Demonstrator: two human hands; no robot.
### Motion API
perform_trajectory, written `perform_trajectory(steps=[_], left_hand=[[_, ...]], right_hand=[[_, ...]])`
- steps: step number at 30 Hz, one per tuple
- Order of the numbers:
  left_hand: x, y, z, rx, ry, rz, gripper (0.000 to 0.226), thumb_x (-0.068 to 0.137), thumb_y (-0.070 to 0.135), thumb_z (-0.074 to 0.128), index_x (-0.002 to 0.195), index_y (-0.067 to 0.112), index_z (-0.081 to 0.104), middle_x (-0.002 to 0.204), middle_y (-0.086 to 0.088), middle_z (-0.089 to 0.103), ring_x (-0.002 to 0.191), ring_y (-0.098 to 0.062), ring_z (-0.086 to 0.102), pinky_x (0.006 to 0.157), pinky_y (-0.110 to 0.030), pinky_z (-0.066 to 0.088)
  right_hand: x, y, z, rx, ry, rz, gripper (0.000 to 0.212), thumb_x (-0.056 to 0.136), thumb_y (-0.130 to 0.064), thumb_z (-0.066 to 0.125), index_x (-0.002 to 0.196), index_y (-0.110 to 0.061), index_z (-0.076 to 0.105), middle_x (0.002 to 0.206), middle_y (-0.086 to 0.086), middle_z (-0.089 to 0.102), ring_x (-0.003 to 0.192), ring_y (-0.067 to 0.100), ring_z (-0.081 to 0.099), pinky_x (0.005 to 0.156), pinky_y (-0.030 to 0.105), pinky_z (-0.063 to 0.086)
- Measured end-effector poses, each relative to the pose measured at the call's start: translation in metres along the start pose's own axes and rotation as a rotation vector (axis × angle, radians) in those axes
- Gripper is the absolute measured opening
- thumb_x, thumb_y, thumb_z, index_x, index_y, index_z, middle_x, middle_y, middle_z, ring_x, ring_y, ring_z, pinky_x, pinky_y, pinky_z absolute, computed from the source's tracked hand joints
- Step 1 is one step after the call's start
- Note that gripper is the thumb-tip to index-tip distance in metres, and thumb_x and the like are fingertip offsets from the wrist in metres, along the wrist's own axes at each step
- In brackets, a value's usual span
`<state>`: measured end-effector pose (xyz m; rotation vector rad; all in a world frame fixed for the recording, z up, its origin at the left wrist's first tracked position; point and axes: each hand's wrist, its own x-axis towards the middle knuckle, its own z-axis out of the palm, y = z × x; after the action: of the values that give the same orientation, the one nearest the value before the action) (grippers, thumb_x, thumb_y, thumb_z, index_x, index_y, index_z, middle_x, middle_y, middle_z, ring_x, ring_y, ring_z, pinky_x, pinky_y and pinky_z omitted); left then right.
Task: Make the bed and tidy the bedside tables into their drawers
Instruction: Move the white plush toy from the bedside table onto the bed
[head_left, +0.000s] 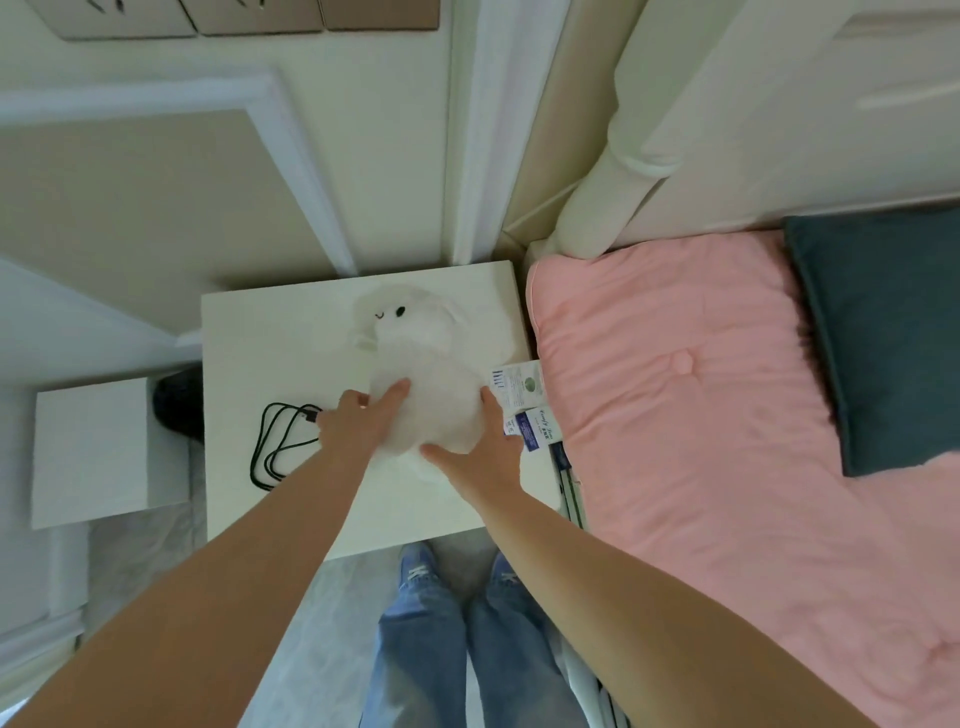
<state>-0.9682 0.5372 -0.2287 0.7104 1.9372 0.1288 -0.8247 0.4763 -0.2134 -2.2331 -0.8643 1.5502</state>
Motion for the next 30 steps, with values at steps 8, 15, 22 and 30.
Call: perform_trajectory(steps=[8, 15, 22, 30], left_hand=[[-0.039, 0.018, 0.022, -0.421, -0.107, 0.211, 0.053, 0.08, 0.062, 0.064, 0.114, 0.027, 0.044, 0.102, 0.004, 0.062, 0.094, -0.016, 0.061, 0.091, -0.044, 0.052], [-0.089, 0.061, 0.093, -0.466, -0.339, 0.333, 0.046, 0.087, 0.045, 0.064, 0.126, 0.029, 0.046, 0.115, 0.008, 0.064, 0.099, -0.007, 0.064, 0.08, -0.028, 0.053], [-0.133, 0.107, 0.174, -0.241, -0.576, 0.388, 0.034, 0.094, 0.038, 0.05, 0.125, 0.027, 0.057, 0.116, 0.007, 0.066, 0.106, -0.011, 0.064, 0.099, -0.038, 0.048], [-0.157, 0.097, 0.211, -0.176, -0.662, 0.382, 0.026, 0.096, 0.031, 0.051, 0.116, 0.019, 0.063, 0.112, 0.004, 0.07, 0.097, -0.02, 0.071, 0.1, -0.044, 0.048]], right_hand=[[-0.008, 0.006, -0.052, 0.087, 0.235, -0.411, 0.082, 0.078, -0.029, 0.077, 0.14, -0.053, 0.029, 0.114, -0.004, 0.035, 0.097, 0.002, 0.048, 0.08, 0.005, 0.038], [-0.013, 0.042, -0.133, 0.123, 0.481, -0.458, 0.078, 0.083, -0.02, 0.072, 0.141, -0.051, 0.031, 0.114, -0.005, 0.034, 0.098, 0.001, 0.048, 0.08, 0.001, 0.036], [-0.003, 0.088, -0.256, 0.027, 0.67, -0.427, 0.073, 0.086, -0.017, 0.068, 0.143, -0.048, 0.034, 0.116, -0.002, 0.032, 0.091, -0.008, 0.045, 0.077, -0.001, 0.036], [0.041, 0.124, -0.348, -0.087, 0.699, -0.254, 0.072, 0.093, -0.008, 0.055, 0.149, -0.043, 0.028, 0.124, 0.005, 0.034, 0.101, 0.019, 0.051, 0.087, 0.01, 0.042]])
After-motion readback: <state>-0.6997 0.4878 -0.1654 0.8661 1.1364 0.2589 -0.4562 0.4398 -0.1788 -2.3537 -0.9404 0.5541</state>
